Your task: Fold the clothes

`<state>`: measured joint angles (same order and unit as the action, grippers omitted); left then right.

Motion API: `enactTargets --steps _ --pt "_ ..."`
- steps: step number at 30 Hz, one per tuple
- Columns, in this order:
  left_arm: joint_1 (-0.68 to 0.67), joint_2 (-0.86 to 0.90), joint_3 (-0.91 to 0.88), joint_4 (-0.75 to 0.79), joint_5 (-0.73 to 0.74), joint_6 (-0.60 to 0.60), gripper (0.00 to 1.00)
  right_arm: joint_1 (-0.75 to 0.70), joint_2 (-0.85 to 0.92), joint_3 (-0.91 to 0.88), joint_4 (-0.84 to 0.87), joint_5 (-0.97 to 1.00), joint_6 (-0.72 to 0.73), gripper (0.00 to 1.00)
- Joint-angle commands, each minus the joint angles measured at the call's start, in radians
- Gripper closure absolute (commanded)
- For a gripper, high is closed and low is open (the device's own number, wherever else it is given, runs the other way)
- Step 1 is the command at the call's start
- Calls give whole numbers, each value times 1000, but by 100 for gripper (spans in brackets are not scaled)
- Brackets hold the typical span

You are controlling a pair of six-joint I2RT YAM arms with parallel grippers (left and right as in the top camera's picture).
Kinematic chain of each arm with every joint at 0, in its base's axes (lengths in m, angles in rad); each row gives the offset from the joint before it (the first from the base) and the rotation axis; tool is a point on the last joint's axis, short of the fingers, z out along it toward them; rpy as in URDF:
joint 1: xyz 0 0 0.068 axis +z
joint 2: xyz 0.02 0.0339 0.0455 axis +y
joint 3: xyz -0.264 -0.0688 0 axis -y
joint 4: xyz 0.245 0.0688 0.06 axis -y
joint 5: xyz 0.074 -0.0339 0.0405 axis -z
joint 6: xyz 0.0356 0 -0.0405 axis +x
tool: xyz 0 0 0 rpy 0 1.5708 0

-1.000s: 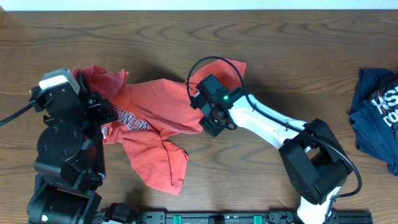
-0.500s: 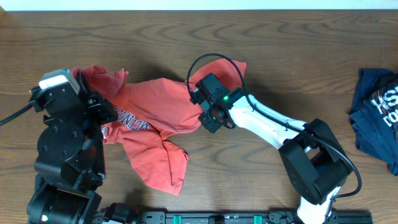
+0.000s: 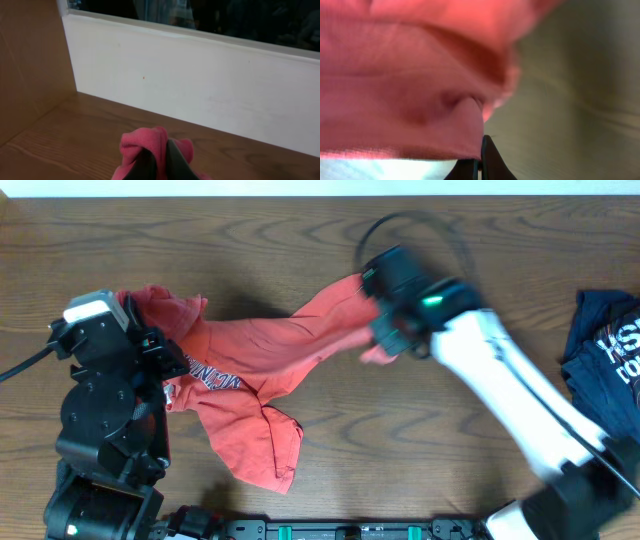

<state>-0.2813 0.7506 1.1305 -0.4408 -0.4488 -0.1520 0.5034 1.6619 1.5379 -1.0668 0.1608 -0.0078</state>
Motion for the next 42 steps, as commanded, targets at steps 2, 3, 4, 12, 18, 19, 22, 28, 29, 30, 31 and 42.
enactTargets --steps 2,3,4,12,18,19,22,28,29,30,31,42 --pt "6 4 -1 -1 -8 17 94 -69 -86 53 -68 58 -28 99" --pt "6 6 -1 -3 -8 17 94 -81 -97 53 -100 42 -53 99" --pt "6 7 -1 -5 -8 17 94 -86 -98 53 -128 32 -66 99" --pt "6 7 -1 -19 -8 17 94 -91 -68 -38 -286 -27 -232 99" --pt "6 7 -1 -35 -8 17 94 -93 -34 -159 -240 -34 -304 99" --pt "6 7 -1 -39 -8 17 94 -93 -26 -183 -222 -43 -304 99" --pt "6 8 -1 -53 -8 17 94 -91 -4 -245 -151 -68 -286 99" --pt "6 17 -2 -61 -8 17 94 -91 40 -330 93 -54 -145 99" --pt "5 22 -3 -71 -5 17 94 -91 47 -338 134 -62 -132 99" --pt "5 27 -3 -78 -5 16 94 -90 50 -343 157 -68 -127 99" --pt "5 35 -3 -91 0 16 94 -89 53 -346 178 -82 -127 99" --pt "5 122 -3 -119 60 9 94 -88 54 -351 180 -108 -127 57"
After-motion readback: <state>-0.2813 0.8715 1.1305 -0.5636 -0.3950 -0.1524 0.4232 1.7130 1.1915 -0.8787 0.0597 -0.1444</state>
